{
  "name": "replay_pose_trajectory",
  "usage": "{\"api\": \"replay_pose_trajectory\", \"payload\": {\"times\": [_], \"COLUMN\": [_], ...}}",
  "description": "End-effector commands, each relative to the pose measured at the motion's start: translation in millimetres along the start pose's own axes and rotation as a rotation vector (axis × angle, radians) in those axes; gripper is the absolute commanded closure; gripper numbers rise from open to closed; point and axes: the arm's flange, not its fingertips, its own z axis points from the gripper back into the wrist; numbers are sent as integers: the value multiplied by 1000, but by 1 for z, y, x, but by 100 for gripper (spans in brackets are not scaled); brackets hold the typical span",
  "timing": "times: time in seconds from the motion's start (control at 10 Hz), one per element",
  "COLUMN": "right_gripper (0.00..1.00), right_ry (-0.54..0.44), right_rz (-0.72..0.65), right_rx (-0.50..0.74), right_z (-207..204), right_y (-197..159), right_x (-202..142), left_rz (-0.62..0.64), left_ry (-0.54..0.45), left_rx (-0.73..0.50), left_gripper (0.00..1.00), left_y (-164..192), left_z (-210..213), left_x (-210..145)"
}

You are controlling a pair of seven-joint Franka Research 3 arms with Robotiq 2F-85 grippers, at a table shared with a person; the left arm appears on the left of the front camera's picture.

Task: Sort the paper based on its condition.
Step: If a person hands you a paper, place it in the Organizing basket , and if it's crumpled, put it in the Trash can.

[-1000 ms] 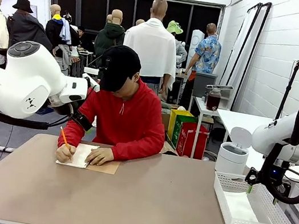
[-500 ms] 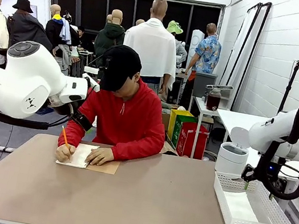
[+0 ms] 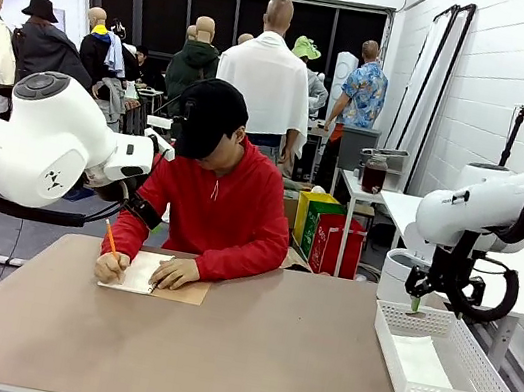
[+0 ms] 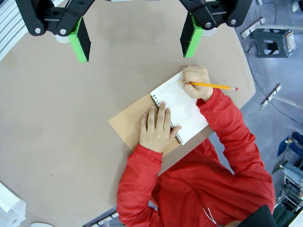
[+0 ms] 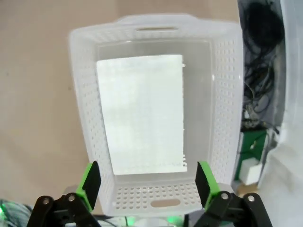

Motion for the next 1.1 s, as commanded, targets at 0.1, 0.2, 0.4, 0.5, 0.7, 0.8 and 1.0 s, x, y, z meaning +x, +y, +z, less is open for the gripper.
{"api": "replay_pose_trajectory", "payload": {"times": [0.1,0.2,0.4,0.5,0.7,0.8,1.0], "right_gripper": [0,0,0,0,0,0,0], "right_ry": [-26,-52,-106,-140,-156,-123,-123], "right_rz": [253,305,430,487,430,459,459], "right_rx": [49,51,92,126,159,86,86], "right_z": [11,13,15,15,15,23,23], "right_y": [20,29,50,57,55,67,67], "right_x": [-17,-23,-31,-33,-31,-30,-30], "left_rz": [-4,-4,-4,-4,-4,-4,-4], "left_ry": [3,3,3,3,3,3,3], "left_rx": [1,1,1,1,1,1,1], "left_gripper": [0,0,0,0,0,0,0], "left_y": [0,0,0,0,0,0,0], "left_z": [0,0,0,0,0,0,0], "left_x": [0,0,0,0,0,0,0]}}
